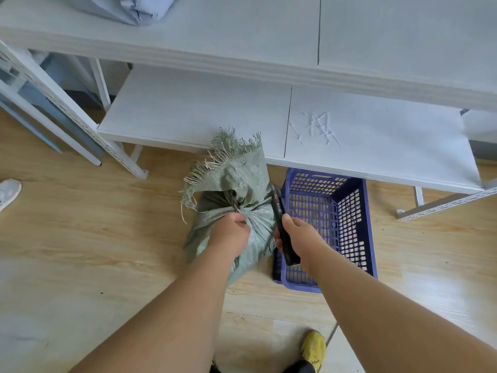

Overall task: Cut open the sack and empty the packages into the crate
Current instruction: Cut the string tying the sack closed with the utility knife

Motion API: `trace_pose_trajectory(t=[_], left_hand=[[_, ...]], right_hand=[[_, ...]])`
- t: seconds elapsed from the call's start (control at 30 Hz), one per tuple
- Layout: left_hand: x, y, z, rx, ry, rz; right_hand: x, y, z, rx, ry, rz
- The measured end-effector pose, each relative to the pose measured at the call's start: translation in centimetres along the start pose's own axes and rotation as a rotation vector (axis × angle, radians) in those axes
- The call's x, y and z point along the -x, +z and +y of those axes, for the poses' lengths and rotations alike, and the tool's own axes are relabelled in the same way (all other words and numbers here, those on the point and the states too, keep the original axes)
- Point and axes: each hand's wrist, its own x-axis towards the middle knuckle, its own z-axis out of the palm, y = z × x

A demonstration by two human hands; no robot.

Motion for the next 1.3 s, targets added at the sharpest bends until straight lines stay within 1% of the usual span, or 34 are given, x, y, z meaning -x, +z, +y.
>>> trace_pose_trajectory(t=[0.07, 0.13, 0.27, 0.43, 0.5, 0.63, 0.73, 0.8, 0.83, 0.9, 0.93, 1.0, 1.07, 1.13, 1.23, 1.27, 1.3], left_hand=[[-2.2, 1.6, -1.2, -0.066, 0.033, 0.041], [-4.6, 3.2, -2.6, -0.134, 0.091, 0.065], [-9.9, 6.2, -5.7, -0.268, 0.254, 0.126], [-16.0, 9.2, -9.7, -0.431, 0.415, 0.291], [-18.0, 10.4, -11.0, -0.479, 0.514, 0.377], [-21.9, 12.0, -13.0, -0.523, 0.656, 0.532], [-25.0, 12.1, -14.0, -0.462, 0.727, 0.560], [-26.7, 12.4, -14.3, -0.378, 0.753, 0.553], [-27.4, 12.6, -14.4, -0.328, 0.753, 0.549], [-28.5, 12.7, -14.6, -0.224, 0.690, 0.506], [-28.9, 12.6, -14.7, -0.205, 0.630, 0.458], [-29.4, 12.0, -15.0, -0.253, 0.482, 0.331], [-28.9, 11.5, -15.3, -0.275, 0.370, 0.208], [-28.0, 11.0, -15.5, -0.239, 0.334, 0.135], [-26.3, 9.9, -16.4, -0.272, 0.284, 0.067], [-25.8, 9.4, -17.0, -0.269, 0.262, 0.054], [-25.4, 8.8, -17.7, -0.253, 0.245, 0.050]], right_hand=[[-2.6, 0.0, 1.0, 0.003, -0.024, -0.011], [-5.5, 0.0, 2.3, 0.086, -0.093, -0.002], [-11.8, 0.5, 5.0, 0.310, -0.260, 0.129], [-19.5, 2.3, 8.0, 0.475, -0.517, 0.254], [-22.1, 3.0, 9.0, 0.473, -0.631, 0.313], [-26.4, 4.3, 9.4, 0.427, -0.844, 0.397], [-28.9, 5.1, 8.8, 0.360, -0.978, 0.396], [-30.4, 5.6, 8.4, 0.293, -0.999, 0.372], [-31.0, 5.8, 8.3, 0.267, -0.994, 0.351], [-31.7, 6.2, 8.2, 0.265, -0.998, 0.312], [-31.8, 6.4, 8.3, 0.278, -1.000, 0.295], [-31.9, 6.9, 8.2, 0.298, -0.981, 0.247], [-31.8, 7.8, 8.2, 0.330, -0.943, 0.170], [-31.8, 9.0, 8.2, 0.392, -0.898, 0.083], [-32.5, 11.0, 8.6, 0.504, -0.800, -0.033], [-32.6, 11.5, 8.9, 0.510, -0.750, -0.078], [-32.8, 12.0, 9.2, 0.464, -0.688, -0.134]])
